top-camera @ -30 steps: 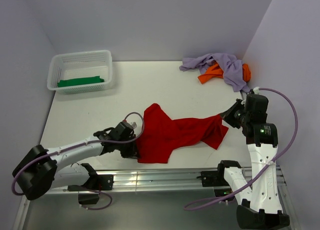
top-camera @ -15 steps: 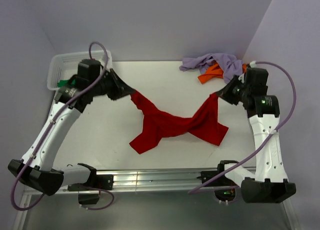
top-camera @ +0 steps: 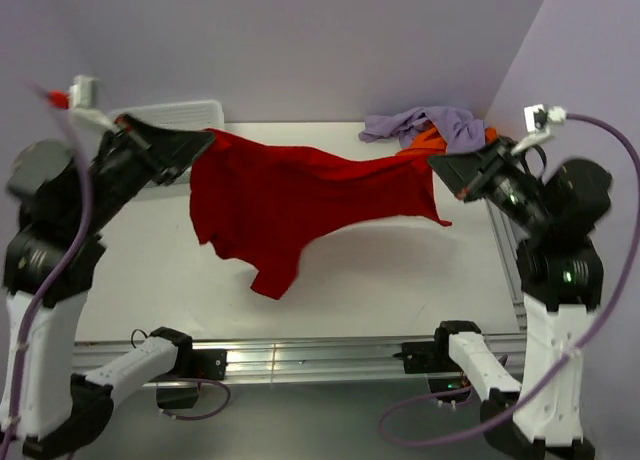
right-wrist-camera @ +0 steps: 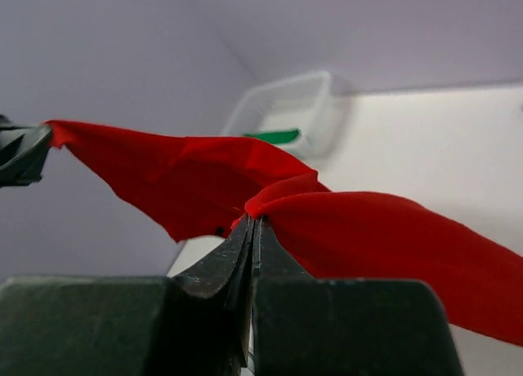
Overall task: Roll the t-shirts
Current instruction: Flatten the tshirt
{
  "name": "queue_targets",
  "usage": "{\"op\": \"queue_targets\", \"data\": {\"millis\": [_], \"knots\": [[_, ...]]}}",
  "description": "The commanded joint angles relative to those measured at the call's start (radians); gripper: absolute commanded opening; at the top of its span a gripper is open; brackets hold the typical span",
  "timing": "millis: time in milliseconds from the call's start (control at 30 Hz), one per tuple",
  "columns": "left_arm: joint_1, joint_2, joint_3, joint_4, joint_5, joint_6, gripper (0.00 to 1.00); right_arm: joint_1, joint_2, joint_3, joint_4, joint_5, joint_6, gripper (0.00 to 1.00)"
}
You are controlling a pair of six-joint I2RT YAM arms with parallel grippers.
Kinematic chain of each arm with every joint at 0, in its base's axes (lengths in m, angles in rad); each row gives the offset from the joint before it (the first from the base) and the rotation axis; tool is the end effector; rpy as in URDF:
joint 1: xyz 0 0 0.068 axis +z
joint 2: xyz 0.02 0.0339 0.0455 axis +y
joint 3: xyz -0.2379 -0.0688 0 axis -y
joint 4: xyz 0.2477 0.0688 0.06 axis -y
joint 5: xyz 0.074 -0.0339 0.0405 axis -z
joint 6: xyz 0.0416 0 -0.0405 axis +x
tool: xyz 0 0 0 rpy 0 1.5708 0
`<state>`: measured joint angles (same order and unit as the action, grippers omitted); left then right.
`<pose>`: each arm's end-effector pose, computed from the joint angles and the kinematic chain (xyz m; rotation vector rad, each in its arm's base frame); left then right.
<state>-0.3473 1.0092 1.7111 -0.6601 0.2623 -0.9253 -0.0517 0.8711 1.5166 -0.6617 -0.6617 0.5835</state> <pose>0.1447 -0.0638 0.5254 -0.2518 1.6403 -1.1931 0.1365 0.0185 0.4907 -0.0138 1.6639 0.9300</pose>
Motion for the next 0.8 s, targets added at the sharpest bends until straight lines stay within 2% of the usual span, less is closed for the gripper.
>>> {"op": "queue_targets", "data": {"millis": [0, 100, 167, 233, 267, 333, 400, 467, 533, 633, 767], "knots": [[0.002, -0.155, -0.021, 0.164, -0.092, 0.068, 0.01, 0.018, -0.173, -0.012, 0.148, -0.096, 0.07, 0.0], [0.002, -0.178, 0.082, 0.149, -0.158, 0.129, 0.0, 0.018, -0.248, 0.08, 0.117, -0.076, 0.11, 0.0], [0.002, -0.101, 0.269, 0.1, -0.184, 0.181, 0.0, 0.018, -0.235, 0.167, 0.067, -0.041, 0.107, 0.0], [0.002, 0.027, 0.404, 0.071, -0.189, 0.213, 0.0, 0.018, -0.151, 0.323, -0.034, -0.024, 0.102, 0.0], [0.002, 0.076, 0.527, 0.036, -0.19, 0.22, 0.0, 0.018, -0.114, 0.374, -0.067, -0.018, 0.098, 0.0], [0.002, 0.196, 0.608, 0.013, -0.196, 0.223, 0.0, 0.018, -0.01, 0.485, -0.182, 0.028, 0.082, 0.0], [0.002, 0.25, 0.628, 0.004, -0.196, 0.207, 0.0, 0.018, 0.047, 0.513, -0.278, 0.114, 0.07, 0.0], [0.002, 0.29, 0.529, 0.049, -0.18, 0.163, 0.0, 0.018, 0.097, 0.467, -0.302, 0.134, 0.073, 0.0], [0.002, 0.278, 0.402, 0.114, -0.15, 0.129, 0.0, 0.016, 0.071, 0.3, -0.247, 0.128, 0.099, 0.0], [0.002, 0.217, 0.01, 0.278, -0.109, 0.103, 0.0, 0.016, -0.027, 0.02, -0.122, 0.149, 0.127, 0.0], [0.002, 0.163, -0.301, 0.414, -0.078, 0.114, 0.0, 0.015, -0.125, -0.289, -0.053, 0.223, 0.115, 0.0]]}}
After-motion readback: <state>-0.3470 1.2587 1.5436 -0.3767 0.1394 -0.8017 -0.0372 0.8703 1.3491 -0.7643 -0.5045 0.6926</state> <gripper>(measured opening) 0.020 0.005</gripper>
